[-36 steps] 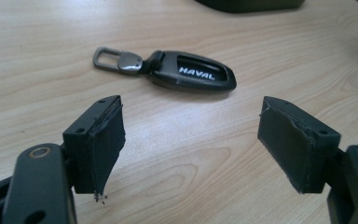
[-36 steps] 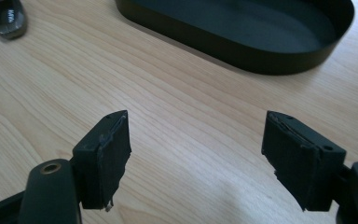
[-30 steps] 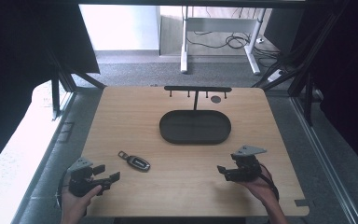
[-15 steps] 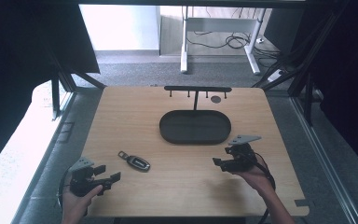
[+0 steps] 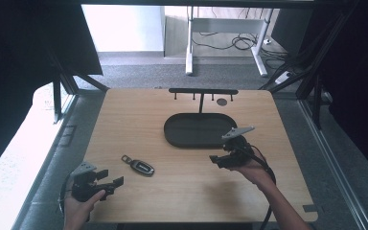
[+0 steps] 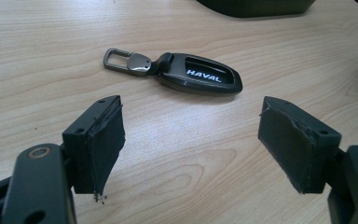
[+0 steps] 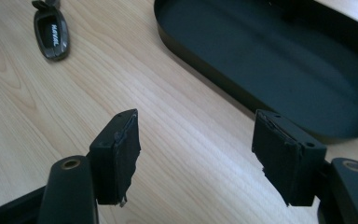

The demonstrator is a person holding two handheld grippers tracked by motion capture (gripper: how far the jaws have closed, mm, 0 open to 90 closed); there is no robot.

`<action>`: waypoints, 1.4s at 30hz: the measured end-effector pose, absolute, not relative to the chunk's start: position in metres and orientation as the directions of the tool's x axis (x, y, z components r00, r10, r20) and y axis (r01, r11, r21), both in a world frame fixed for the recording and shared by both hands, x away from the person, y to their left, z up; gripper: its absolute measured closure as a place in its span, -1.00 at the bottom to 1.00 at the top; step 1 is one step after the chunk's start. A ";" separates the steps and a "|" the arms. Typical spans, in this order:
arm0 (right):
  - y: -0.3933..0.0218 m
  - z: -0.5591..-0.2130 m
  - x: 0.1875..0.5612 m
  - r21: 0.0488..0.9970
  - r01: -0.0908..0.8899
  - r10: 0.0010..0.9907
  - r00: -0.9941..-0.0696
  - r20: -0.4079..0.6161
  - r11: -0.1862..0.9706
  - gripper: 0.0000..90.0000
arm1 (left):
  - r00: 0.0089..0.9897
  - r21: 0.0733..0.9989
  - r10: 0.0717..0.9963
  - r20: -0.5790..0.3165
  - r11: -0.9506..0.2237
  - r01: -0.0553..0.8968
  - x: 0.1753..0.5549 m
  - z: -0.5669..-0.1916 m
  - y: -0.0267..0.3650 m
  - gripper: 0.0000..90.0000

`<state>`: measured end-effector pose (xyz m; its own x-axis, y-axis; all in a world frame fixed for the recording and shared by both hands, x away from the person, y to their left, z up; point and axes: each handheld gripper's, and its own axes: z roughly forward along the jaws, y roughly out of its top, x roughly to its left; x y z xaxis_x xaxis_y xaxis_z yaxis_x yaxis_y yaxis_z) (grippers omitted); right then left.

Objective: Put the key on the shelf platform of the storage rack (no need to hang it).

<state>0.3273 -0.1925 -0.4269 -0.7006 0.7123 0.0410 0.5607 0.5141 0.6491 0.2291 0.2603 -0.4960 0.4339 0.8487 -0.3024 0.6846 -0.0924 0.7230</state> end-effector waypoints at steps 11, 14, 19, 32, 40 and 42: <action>-0.168 -0.414 0.339 0.646 0.523 0.669 -0.743 0.025 0.556 -0.26 | 0.438 0.719 0.846 -0.305 -0.098 0.688 0.229 -0.497 0.259 -0.50; -0.161 -0.411 0.342 0.643 0.515 0.658 -0.752 0.023 0.567 -0.25 | 0.443 0.720 0.843 -0.304 -0.101 0.686 0.229 -0.495 0.258 -0.50; -0.150 -0.410 0.346 0.632 0.508 0.642 -0.766 0.021 0.585 -0.24 | 0.444 0.719 0.843 -0.304 -0.103 0.687 0.229 -0.496 0.258 -0.50; -0.119 -0.408 0.350 0.617 0.475 0.591 -0.807 0.019 0.628 -0.22 | 0.449 0.717 0.840 -0.304 -0.109 0.689 0.228 -0.495 0.257 -0.49; -0.105 -0.407 0.352 0.607 0.464 0.573 -0.819 0.017 0.645 -0.22 | 0.448 0.716 0.841 -0.304 -0.110 0.690 0.229 -0.495 0.259 -0.49; -0.101 -0.407 0.353 0.602 0.463 0.570 -0.822 0.016 0.651 -0.22 | 0.447 0.715 0.841 -0.304 -0.109 0.691 0.229 -0.495 0.259 -0.49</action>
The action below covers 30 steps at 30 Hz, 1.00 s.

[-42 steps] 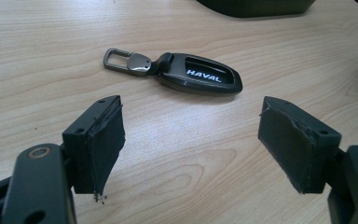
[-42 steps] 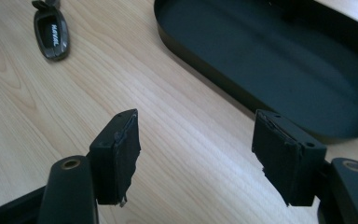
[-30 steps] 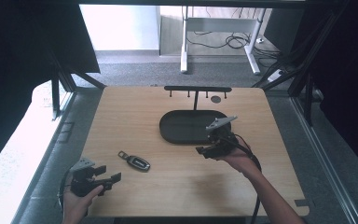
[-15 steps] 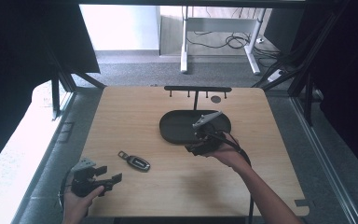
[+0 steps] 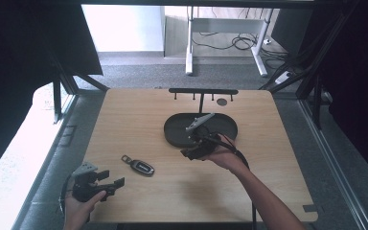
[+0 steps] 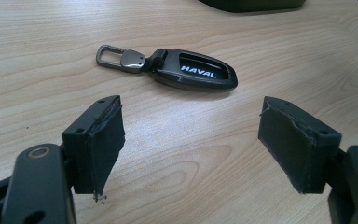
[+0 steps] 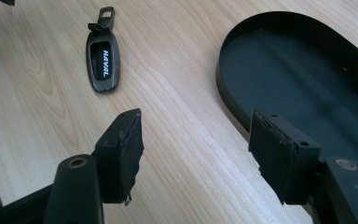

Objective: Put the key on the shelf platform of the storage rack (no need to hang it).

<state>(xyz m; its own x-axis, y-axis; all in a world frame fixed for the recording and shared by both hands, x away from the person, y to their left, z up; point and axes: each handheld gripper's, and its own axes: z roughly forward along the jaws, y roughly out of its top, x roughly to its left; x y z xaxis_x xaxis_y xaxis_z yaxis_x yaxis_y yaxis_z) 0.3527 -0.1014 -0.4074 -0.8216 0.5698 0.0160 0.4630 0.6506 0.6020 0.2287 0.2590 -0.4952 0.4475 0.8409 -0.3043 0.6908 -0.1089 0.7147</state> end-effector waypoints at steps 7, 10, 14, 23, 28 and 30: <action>-0.087 -0.409 0.356 0.578 0.459 0.559 -0.829 0.005 0.675 -0.23 | 0.446 0.715 0.841 -0.307 -0.105 0.691 0.229 -0.495 0.260 -0.49; -0.078 -0.410 0.356 0.571 0.456 0.552 -0.834 0.006 0.682 -0.23 | 0.444 0.716 0.842 -0.307 -0.103 0.690 0.228 -0.495 0.261 -0.49; -0.065 -0.411 0.357 0.562 0.451 0.539 -0.843 0.011 0.694 -0.23 | 0.442 0.716 0.842 -0.310 -0.099 0.691 0.229 -0.495 0.263 -0.49; -0.034 -0.417 0.362 0.534 0.445 0.512 -0.859 0.025 0.719 -0.23 | 0.446 0.713 0.840 -0.310 -0.104 0.693 0.229 -0.495 0.263 -0.49; -0.022 -0.421 0.363 0.520 0.435 0.494 -0.869 0.027 0.736 -0.24 | 0.445 0.714 0.839 -0.312 -0.101 0.693 0.229 -0.495 0.264 -0.49; -0.017 -0.423 0.363 0.514 0.430 0.486 -0.873 0.028 0.742 -0.24 | 0.446 0.714 0.839 -0.311 -0.104 0.693 0.229 -0.495 0.263 -0.49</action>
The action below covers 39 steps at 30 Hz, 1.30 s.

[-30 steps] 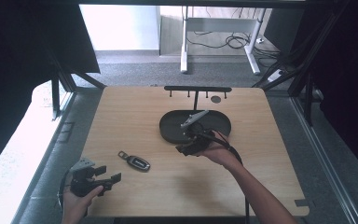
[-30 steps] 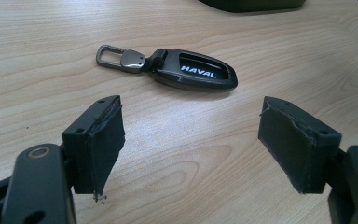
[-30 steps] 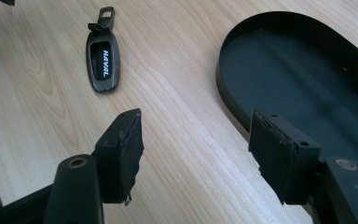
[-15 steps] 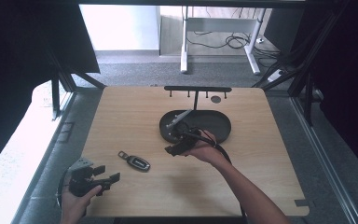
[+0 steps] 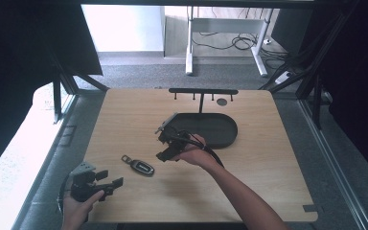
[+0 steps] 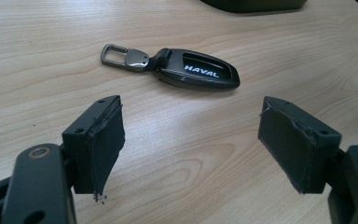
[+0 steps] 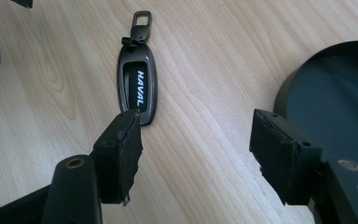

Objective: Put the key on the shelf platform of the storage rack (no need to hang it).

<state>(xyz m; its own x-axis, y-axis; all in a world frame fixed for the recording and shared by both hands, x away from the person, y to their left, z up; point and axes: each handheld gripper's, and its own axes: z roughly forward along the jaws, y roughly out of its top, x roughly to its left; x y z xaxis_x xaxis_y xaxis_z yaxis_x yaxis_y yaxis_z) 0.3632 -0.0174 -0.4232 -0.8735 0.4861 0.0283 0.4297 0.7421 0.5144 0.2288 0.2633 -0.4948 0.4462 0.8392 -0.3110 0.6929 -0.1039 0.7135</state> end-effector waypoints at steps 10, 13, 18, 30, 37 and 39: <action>-0.002 -0.426 0.365 0.496 0.423 0.469 -0.882 0.035 0.759 -0.24 | 0.445 0.712 0.839 -0.313 -0.103 0.694 0.229 -0.495 0.263 -0.49; 0.003 -0.427 0.366 0.491 0.416 0.461 -0.887 0.031 0.766 -0.24 | 0.448 0.712 0.838 -0.312 -0.107 0.694 0.229 -0.495 0.263 -0.49; 0.010 -0.428 0.366 0.485 0.408 0.450 -0.892 0.033 0.774 -0.25 | 0.449 0.713 0.837 -0.313 -0.105 0.693 0.229 -0.495 0.263 -0.49; 0.022 -0.430 0.369 0.478 0.394 0.432 -0.901 0.033 0.785 -0.26 | 0.450 0.712 0.836 -0.313 -0.107 0.694 0.229 -0.495 0.263 -0.49; 0.031 -0.434 0.369 0.463 0.387 0.420 -0.907 0.035 0.797 -0.26 | 0.450 0.713 0.836 -0.314 -0.105 0.693 0.229 -0.495 0.264 -0.49; 0.035 -0.437 0.369 0.464 0.383 0.414 -0.910 0.038 0.799 -0.26 | 0.449 0.712 0.836 -0.314 -0.105 0.694 0.229 -0.495 0.264 -0.49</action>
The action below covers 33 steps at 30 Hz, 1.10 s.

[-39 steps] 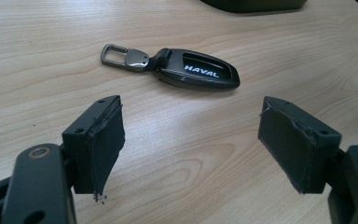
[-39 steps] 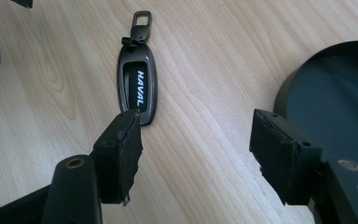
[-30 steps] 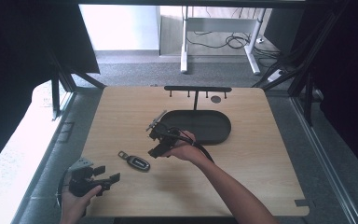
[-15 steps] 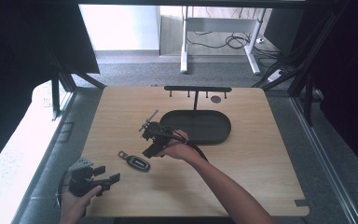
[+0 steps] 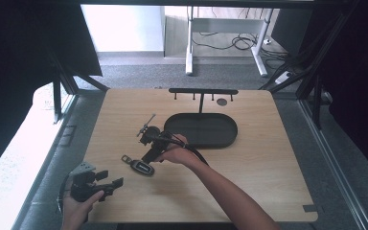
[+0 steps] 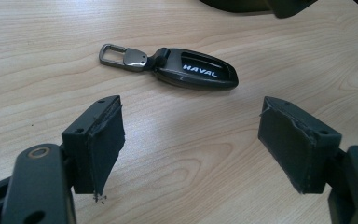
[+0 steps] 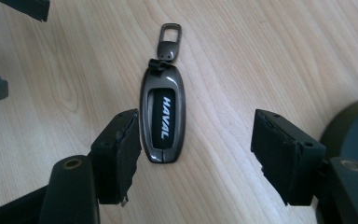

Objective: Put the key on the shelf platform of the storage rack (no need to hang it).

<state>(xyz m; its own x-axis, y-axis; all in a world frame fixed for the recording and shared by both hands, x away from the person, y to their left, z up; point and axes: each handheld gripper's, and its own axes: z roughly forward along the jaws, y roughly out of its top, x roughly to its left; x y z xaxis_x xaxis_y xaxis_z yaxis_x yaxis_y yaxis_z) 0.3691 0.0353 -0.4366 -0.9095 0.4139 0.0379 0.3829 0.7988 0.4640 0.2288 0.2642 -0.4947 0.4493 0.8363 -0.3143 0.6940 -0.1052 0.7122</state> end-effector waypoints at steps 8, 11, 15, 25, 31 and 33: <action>0.052 -0.449 0.369 0.429 0.376 0.398 -0.917 0.041 0.821 -0.26 | 0.446 0.711 0.837 -0.317 -0.101 0.695 0.229 -0.495 0.266 -0.50; 0.057 -0.454 0.368 0.419 0.380 0.400 -0.916 0.043 0.825 -0.26 | 0.446 0.711 0.837 -0.317 -0.101 0.695 0.229 -0.495 0.266 -0.50; 0.065 -0.464 0.369 0.402 0.370 0.387 -0.921 0.041 0.838 -0.26 | 0.446 0.711 0.837 -0.317 -0.102 0.696 0.229 -0.495 0.267 -0.50; 0.079 -0.485 0.370 0.371 0.372 0.381 -0.923 0.054 0.851 -0.26 | 0.444 0.710 0.838 -0.317 -0.100 0.697 0.229 -0.496 0.267 -0.50; 0.087 -0.499 0.371 0.336 0.370 0.372 -0.926 0.063 0.866 -0.23 | 0.442 0.710 0.838 -0.319 -0.098 0.698 0.229 -0.496 0.268 -0.50; 0.088 -0.503 0.369 0.328 0.364 0.368 -0.928 0.054 0.872 -0.21 | 0.442 0.709 0.838 -0.319 -0.098 0.698 0.230 -0.496 0.268 -0.50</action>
<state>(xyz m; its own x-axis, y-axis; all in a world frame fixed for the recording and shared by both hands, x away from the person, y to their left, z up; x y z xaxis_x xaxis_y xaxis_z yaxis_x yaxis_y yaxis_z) 0.3694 0.0883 -0.5030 -0.9284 0.3677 0.0543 0.3644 0.8716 0.3279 0.2297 0.2683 -0.4963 0.4421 0.8384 -0.3187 0.6980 -0.0984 0.7093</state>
